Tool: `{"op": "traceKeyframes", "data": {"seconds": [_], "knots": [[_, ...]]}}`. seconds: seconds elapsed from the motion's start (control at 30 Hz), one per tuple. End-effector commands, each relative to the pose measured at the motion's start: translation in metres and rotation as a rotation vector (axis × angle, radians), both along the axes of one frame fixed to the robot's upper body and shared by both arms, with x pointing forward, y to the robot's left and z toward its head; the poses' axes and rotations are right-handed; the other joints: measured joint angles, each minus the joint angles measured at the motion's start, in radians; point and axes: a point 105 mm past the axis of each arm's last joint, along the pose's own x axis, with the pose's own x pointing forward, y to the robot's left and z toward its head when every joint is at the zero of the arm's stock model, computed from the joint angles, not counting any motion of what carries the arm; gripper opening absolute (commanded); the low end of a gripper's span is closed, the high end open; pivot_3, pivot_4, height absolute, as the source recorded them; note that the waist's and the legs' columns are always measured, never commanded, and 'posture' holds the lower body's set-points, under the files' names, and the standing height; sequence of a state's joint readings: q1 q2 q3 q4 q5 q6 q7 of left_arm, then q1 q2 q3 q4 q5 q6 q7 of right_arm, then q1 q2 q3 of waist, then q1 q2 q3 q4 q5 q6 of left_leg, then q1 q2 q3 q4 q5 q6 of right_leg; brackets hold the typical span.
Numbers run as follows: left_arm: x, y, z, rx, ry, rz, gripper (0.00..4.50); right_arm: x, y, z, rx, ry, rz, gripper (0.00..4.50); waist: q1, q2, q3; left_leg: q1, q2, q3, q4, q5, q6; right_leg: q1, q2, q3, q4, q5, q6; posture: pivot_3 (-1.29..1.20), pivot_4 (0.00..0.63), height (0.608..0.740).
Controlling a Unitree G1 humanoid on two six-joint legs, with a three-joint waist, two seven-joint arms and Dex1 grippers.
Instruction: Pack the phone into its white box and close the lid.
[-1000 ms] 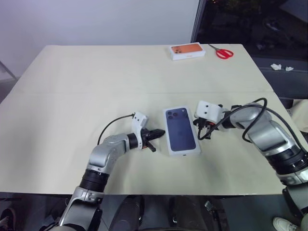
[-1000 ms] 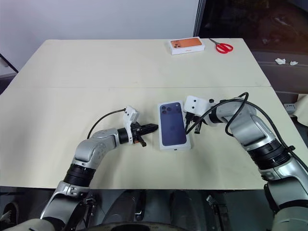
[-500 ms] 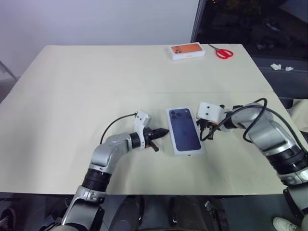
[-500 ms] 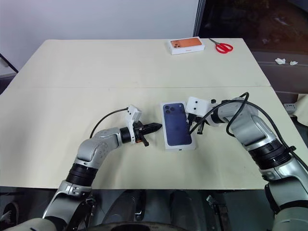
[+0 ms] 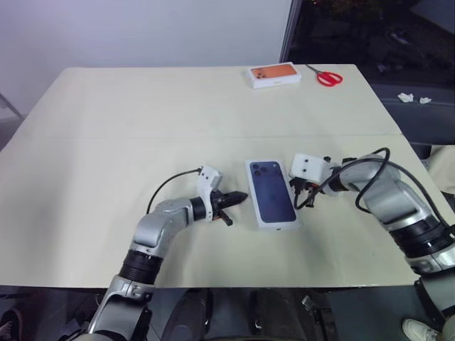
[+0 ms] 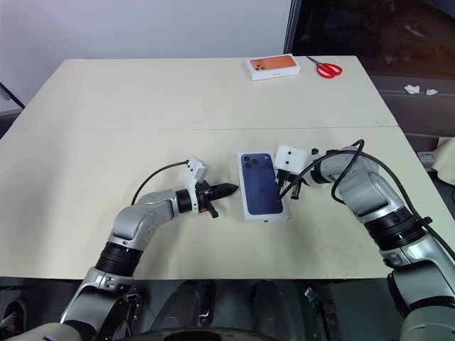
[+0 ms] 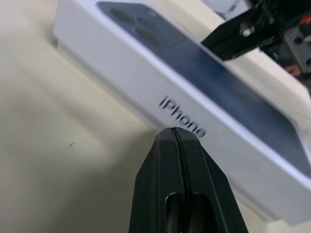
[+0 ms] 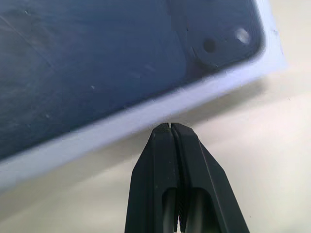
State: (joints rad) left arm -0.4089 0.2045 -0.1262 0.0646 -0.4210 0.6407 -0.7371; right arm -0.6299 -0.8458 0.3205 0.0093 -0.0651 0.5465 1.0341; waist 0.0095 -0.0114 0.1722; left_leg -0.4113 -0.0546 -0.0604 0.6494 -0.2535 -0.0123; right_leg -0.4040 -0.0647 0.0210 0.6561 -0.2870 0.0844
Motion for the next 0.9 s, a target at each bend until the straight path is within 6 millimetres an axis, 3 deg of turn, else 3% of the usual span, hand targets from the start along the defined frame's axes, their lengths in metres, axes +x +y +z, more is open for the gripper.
{"op": "traceKeyframes", "data": {"seconds": [0.03,0.13,0.27,0.47,0.63,0.7,0.9], "knots": [[0.008,0.003,0.033,-0.065,-0.097,0.011,0.00,0.003,-0.002,0.035,0.101,-0.054,0.002,0.06,0.001,0.000,0.000,0.000,0.000,0.000,0.000,0.000,0.000,0.000,0.000,0.000,0.000,0.000,0.000,0.00,0.150,0.740],[0.011,0.004,0.039,-0.081,-0.109,0.016,0.00,0.002,-0.003,0.043,0.139,-0.054,0.001,0.06,0.002,0.000,0.000,0.000,0.000,0.000,0.000,0.000,0.000,0.000,0.000,0.000,0.000,0.000,0.000,0.00,0.150,0.740],[0.017,-0.015,0.050,-0.117,-0.147,-0.004,0.00,0.005,0.024,0.065,0.350,-0.097,0.035,0.06,0.002,0.000,0.000,0.000,0.000,0.000,0.000,0.000,0.000,0.000,0.000,0.000,0.000,0.000,0.000,0.00,0.150,0.740],[0.019,-0.037,0.030,-0.017,-0.152,-0.071,0.00,-0.005,0.036,0.035,0.284,-0.041,0.060,0.06,0.002,0.000,0.000,0.000,0.000,0.000,0.000,0.001,-0.002,0.000,0.000,0.000,0.000,0.000,0.000,0.00,0.150,0.740],[0.012,-0.027,-0.014,0.200,-0.114,-0.106,0.00,-0.018,0.033,-0.002,0.165,0.033,0.071,0.06,0.002,0.001,-0.001,0.000,0.000,0.000,0.000,0.000,0.000,0.000,0.000,0.000,0.001,0.000,0.000,0.00,0.150,0.740],[0.011,-0.023,-0.022,0.236,-0.100,-0.108,0.00,-0.023,0.033,-0.009,0.140,0.044,0.087,0.06,0.001,0.000,-0.003,0.004,0.000,0.000,0.000,0.000,0.001,0.005,0.001,0.000,0.000,0.000,0.000,0.00,0.150,0.740],[0.011,-0.020,-0.001,0.169,-0.114,-0.100,0.00,-0.023,0.035,0.010,0.230,0.053,0.076,0.06,0.001,-0.001,-0.004,0.010,0.001,0.000,0.000,-0.001,0.002,0.012,0.001,0.000,-0.002,0.000,0.000,0.00,0.150,0.740]]}}
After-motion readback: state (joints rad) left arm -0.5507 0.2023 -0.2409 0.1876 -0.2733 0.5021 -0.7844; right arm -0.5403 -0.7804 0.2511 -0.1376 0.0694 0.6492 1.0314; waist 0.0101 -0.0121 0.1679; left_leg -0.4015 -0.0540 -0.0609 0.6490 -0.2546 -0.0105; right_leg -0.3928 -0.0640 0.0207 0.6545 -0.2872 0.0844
